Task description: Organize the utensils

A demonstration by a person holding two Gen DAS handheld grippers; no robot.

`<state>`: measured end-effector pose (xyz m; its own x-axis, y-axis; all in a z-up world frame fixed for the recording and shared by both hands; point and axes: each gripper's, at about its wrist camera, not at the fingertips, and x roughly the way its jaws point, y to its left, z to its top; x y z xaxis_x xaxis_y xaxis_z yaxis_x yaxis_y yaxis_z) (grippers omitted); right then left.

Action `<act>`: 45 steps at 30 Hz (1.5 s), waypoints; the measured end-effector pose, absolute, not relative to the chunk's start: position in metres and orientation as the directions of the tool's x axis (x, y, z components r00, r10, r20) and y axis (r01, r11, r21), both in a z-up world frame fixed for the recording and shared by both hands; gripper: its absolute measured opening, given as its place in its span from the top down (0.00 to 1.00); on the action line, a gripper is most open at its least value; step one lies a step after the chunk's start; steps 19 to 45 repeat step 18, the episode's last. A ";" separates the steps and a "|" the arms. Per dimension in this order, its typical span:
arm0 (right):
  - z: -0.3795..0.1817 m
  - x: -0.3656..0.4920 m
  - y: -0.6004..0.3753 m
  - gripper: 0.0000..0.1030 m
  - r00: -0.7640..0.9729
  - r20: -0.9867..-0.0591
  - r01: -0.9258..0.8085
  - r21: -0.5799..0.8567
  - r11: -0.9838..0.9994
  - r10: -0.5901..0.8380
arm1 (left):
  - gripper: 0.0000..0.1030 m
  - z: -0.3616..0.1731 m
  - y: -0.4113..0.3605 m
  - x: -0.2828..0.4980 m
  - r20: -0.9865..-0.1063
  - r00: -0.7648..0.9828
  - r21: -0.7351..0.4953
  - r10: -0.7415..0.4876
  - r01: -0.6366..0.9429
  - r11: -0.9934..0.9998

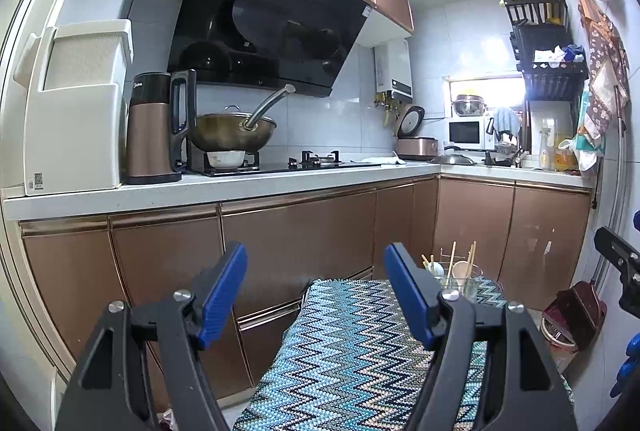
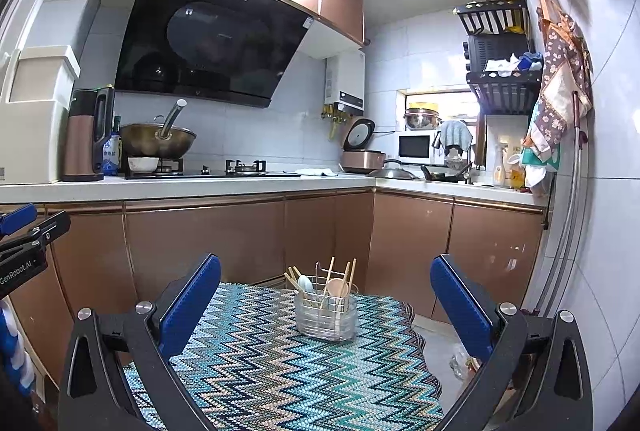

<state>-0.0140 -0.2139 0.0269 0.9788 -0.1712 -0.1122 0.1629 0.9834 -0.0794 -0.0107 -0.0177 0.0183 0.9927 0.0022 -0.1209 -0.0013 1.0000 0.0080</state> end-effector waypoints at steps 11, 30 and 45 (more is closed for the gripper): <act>0.024 -0.009 -0.214 0.00 0.977 -0.130 0.158 -0.083 0.984 -0.167 | 0.32 0.017 -0.021 -0.006 -0.155 0.988 0.009 -0.016 0.018 1.000; 0.024 -0.010 -0.214 0.00 0.977 -0.130 0.157 -0.083 0.984 -0.167 | 0.32 0.017 -0.021 -0.006 -0.157 0.987 0.009 -0.020 0.021 1.000; 0.024 -0.010 -0.214 0.00 0.977 -0.130 0.157 -0.083 0.984 -0.167 | 0.32 0.017 -0.021 -0.006 -0.157 0.987 0.009 -0.020 0.021 1.000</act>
